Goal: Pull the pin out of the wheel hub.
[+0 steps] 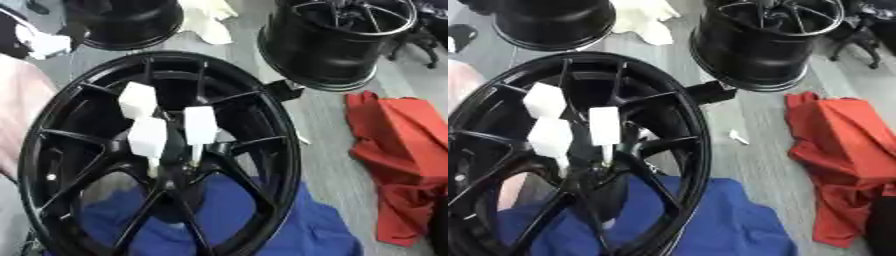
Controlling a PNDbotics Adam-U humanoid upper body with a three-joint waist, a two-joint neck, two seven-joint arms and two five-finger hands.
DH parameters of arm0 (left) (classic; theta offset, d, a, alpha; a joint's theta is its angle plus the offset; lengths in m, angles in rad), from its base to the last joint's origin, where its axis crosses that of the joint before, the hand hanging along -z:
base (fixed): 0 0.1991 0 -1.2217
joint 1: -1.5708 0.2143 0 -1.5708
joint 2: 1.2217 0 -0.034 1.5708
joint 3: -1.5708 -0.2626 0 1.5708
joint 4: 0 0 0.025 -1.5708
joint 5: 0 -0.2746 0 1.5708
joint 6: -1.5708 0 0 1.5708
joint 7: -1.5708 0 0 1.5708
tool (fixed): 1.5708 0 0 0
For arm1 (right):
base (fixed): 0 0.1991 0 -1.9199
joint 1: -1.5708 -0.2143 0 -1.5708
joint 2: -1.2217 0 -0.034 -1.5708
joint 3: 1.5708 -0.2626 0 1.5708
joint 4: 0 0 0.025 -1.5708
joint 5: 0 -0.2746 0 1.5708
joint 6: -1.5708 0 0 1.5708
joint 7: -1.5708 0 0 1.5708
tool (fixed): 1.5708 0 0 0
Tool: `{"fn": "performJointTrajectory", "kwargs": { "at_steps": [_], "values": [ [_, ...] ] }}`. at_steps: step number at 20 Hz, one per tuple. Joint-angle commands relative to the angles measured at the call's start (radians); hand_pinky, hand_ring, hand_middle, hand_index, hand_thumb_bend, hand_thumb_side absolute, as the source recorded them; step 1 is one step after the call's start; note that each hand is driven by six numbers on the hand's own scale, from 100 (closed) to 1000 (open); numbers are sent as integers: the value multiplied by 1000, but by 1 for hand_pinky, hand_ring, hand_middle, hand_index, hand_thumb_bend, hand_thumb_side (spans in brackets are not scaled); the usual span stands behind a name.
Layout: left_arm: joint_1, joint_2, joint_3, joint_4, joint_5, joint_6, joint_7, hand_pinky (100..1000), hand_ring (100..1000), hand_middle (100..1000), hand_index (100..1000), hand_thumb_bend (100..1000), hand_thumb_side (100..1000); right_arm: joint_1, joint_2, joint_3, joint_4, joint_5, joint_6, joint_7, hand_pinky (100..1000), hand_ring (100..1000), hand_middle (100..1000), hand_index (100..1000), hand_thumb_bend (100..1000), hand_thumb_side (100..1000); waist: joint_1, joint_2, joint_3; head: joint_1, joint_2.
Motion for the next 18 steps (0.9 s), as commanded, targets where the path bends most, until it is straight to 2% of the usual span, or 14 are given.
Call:
{"fn": "performJointTrajectory", "kwargs": {
  "at_steps": [1,3,8,10,11,12,13,14,18],
  "values": [
    [-29,5,-15,10,5,-18,-22,807,800,761,889,100,175,-10,-24,-13,1,-8,-4,5,352,338,377,580,111,227,0,-10,-3,-4,-15],
    [-36,2,-29,17,23,-23,-23,823,816,770,894,160,113,-12,-22,-13,4,-10,-5,8,352,337,377,580,110,228,0,-6,-3,-5,-17],
    [-52,-4,-75,29,37,-37,-24,843,836,783,907,289,100,-16,-18,-14,7,-14,-4,13,352,337,376,580,108,231,2,-2,-3,-11,-22],
    [-58,-5,-88,32,35,-48,-24,856,845,793,913,324,196,-16,-18,-14,9,-14,-4,15,351,336,376,580,108,232,4,-2,-3,-13,-22],
    [-61,-5,-92,34,30,-54,-24,863,850,798,917,347,268,-16,-19,-14,10,-14,-4,15,352,336,376,580,107,233,5,-2,-2,-14,-22],
    [-64,-6,-96,35,24,-62,-24,866,854,800,920,366,379,-15,-19,-15,10,-14,-4,16,351,336,376,580,107,233,7,-2,-1,-16,-22],
    [-68,-6,-99,36,18,-69,-24,867,853,795,916,387,436,-15,-19,-15,11,-14,-3,16,351,336,376,580,107,234,8,-3,0,-17,-22],
    [-72,-7,-100,37,12,-75,-24,863,846,784,904,410,477,-15,-19,-15,12,-14,-3,17,351,336,376,580,107,234,9,-3,1,-19,-21],
    [-83,-14,-104,46,-17,-91,-24,855,803,720,863,484,540,-15,-18,-15,14,-15,-1,20,351,336,376,580,106,236,13,-6,4,-19,-21]
  ]
}}
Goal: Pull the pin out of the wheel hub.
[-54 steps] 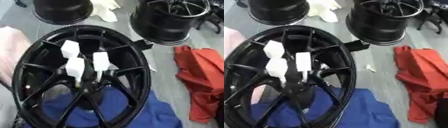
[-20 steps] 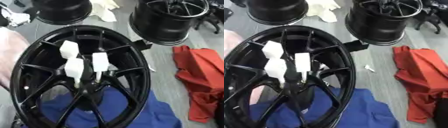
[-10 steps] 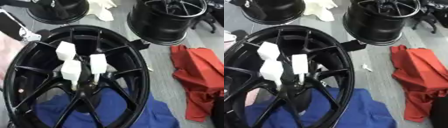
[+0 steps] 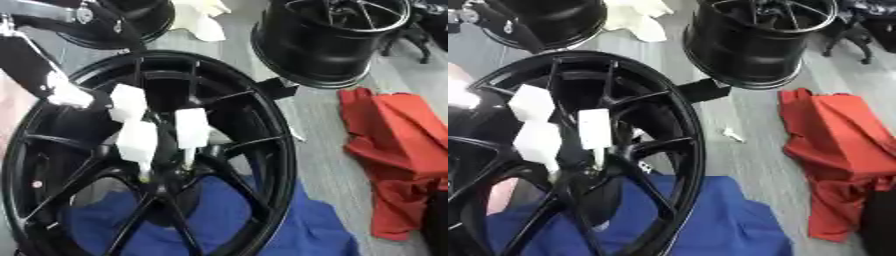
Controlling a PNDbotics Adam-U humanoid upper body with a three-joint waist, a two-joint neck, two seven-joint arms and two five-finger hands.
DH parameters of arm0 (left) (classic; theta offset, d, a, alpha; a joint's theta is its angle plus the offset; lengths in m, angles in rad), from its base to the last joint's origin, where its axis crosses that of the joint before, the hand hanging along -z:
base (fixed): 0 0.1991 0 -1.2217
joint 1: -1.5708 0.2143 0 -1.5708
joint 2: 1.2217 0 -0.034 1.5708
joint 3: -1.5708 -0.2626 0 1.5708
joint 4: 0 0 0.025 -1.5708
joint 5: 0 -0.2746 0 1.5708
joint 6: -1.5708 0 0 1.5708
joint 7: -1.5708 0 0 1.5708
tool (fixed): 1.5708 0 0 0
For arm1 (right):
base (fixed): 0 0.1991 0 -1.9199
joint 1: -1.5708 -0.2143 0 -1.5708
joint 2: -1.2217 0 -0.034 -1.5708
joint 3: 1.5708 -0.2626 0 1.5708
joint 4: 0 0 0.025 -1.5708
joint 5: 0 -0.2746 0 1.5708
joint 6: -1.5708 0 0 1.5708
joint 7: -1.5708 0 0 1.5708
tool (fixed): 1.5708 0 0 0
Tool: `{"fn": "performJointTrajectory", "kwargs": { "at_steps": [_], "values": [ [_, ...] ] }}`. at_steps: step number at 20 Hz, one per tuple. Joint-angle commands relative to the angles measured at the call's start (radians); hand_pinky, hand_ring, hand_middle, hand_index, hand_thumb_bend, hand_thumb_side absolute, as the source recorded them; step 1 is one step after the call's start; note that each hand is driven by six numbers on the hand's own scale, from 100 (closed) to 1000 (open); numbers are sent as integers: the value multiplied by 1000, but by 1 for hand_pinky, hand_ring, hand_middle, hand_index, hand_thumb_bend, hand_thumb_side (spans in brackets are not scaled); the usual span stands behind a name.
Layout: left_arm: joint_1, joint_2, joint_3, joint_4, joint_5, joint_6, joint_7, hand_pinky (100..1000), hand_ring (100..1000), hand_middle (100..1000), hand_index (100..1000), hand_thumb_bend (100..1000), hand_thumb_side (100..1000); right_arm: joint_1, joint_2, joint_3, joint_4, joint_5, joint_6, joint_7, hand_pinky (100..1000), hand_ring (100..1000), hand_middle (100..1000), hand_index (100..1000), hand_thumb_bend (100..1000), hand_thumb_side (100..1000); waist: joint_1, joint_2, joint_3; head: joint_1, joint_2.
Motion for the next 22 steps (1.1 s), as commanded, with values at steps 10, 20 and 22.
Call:
{"fn": "performJointTrajectory", "kwargs": {
  "at_steps": [10,20,22],
  "values": [
    [-18,-4,-22,38,-83,-31,1,848,783,687,895,518,595,-6,-22,-17,-1,-6,1,7,352,335,376,580,104,239,4,-21,1,3,-12],
    [-7,-12,-43,66,-106,-47,1,812,747,635,864,511,544,-5,-14,-21,0,-11,1,9,352,334,375,581,101,242,2,-17,-2,10,-7],
    [-6,-16,-46,69,-102,-47,1,807,742,628,853,503,544,-5,-13,-22,1,-12,1,9,352,334,375,581,100,242,2,-17,-2,11,-7]
  ]
}}
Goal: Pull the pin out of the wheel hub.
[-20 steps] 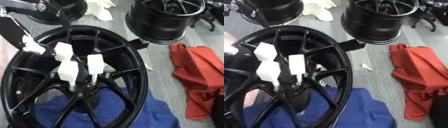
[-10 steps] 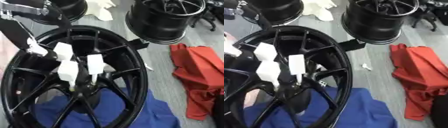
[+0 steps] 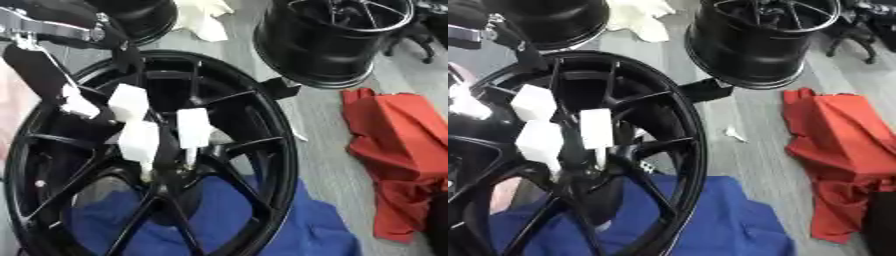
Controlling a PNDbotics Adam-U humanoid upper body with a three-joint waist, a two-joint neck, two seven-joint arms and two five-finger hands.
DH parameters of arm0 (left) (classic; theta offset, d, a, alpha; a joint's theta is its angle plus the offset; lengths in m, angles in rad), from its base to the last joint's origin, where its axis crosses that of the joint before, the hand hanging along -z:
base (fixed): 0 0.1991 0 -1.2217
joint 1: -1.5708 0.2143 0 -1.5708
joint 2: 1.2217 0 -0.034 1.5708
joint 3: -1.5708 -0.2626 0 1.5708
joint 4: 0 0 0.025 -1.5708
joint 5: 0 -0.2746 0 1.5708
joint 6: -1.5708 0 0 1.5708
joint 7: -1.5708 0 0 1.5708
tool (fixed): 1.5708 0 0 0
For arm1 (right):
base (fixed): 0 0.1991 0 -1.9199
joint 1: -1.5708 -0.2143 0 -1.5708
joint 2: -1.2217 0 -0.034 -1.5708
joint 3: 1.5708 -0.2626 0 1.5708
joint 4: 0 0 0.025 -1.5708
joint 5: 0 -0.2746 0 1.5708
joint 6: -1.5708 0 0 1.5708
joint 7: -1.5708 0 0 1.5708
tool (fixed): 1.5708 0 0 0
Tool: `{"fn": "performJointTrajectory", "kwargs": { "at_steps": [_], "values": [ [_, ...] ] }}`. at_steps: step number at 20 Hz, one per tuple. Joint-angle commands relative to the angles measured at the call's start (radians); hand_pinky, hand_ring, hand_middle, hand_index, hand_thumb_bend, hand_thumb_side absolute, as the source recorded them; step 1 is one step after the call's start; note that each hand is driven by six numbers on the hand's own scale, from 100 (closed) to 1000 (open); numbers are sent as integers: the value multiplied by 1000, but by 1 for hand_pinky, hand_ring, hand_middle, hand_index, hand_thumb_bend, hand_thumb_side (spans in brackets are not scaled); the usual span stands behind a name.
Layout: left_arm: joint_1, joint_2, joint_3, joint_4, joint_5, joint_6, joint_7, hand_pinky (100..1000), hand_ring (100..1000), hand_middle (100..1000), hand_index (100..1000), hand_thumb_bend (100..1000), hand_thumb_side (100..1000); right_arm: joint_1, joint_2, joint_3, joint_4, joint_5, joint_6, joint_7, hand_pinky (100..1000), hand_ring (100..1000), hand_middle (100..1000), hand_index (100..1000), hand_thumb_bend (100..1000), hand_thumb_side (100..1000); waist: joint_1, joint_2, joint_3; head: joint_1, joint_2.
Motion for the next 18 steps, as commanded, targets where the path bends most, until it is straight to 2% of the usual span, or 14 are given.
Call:
{"fn": "performJointTrajectory", "kwargs": {
  "at_steps": [1,7,18],
  "values": [
    [-11,7,3,2,0,-3,1,807,742,628,850,505,547,-6,-26,-16,-4,-7,-1,2,353,334,375,581,101,243,3,-16,-3,2,-8],
    [-8,-1,-5,18,-4,0,1,792,726,610,826,484,553,-3,-21,-20,-3,-10,-1,2,353,334,375,581,100,245,2,-14,-7,7,-10],
    [-9,-18,-11,49,-22,1,1,776,727,628,819,438,507,-3,-16,-23,-2,-16,-1,5,354,334,375,582,100,247,1,-10,-11,13,-14]
  ]
}}
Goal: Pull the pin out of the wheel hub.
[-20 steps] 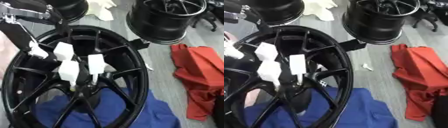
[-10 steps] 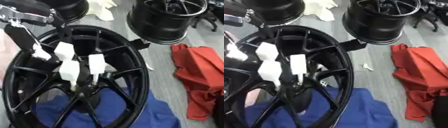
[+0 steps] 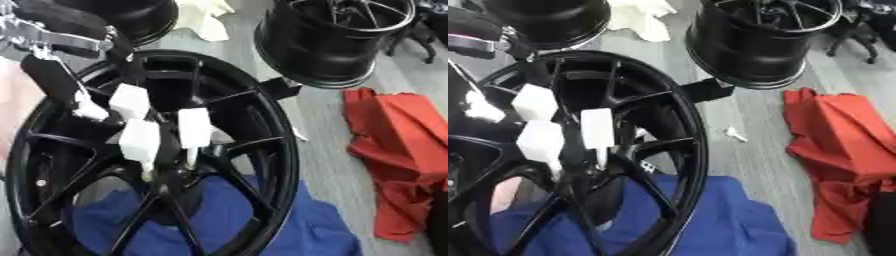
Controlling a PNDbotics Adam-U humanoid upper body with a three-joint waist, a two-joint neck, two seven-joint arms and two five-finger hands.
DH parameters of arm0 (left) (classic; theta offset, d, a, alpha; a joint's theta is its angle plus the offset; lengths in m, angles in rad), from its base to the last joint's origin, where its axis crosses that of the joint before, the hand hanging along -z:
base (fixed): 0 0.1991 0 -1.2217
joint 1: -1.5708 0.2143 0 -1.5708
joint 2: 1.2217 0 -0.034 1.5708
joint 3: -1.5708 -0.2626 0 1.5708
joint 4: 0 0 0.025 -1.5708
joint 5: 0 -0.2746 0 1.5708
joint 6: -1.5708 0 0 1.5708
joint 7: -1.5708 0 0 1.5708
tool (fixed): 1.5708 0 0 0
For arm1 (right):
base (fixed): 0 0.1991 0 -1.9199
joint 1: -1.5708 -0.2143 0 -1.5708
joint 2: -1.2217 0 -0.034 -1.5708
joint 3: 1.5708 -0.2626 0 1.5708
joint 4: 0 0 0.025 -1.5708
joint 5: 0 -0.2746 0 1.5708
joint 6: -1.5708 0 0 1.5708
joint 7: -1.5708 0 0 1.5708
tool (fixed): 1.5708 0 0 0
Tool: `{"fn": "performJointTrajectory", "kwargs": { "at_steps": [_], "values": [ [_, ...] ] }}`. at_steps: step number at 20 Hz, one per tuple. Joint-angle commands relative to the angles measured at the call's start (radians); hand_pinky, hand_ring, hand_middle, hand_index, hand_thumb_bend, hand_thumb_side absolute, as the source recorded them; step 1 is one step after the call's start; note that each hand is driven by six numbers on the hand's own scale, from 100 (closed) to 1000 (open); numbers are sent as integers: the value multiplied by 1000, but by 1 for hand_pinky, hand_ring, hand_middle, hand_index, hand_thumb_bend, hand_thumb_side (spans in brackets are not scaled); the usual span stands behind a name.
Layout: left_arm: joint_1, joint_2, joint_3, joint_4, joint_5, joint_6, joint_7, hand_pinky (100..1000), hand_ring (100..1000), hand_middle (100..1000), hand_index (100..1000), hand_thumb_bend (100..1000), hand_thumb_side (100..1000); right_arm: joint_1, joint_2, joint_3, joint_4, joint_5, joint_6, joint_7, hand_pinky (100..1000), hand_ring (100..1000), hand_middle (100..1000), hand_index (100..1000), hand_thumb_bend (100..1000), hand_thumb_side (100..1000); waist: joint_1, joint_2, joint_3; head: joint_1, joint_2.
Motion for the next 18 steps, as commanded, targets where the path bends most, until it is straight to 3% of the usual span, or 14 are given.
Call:
{"fn": "performJointTrajectory", "kwargs": {
  "at_steps": [1,18],
  "values": [
    [-17,7,5,-2,0,2,1,774,726,627,818,437,505,-4,-25,-17,-3,-8,-1,3,354,334,375,582,100,248,1,-13,-4,4,-14],
    [-17,-12,-6,24,-15,-3,1,741,680,566,788,414,426,-2,-19,-21,-1,-16,-2,7,357,334,376,582,100,253,2,-11,-7,5,-18]
  ]
}}
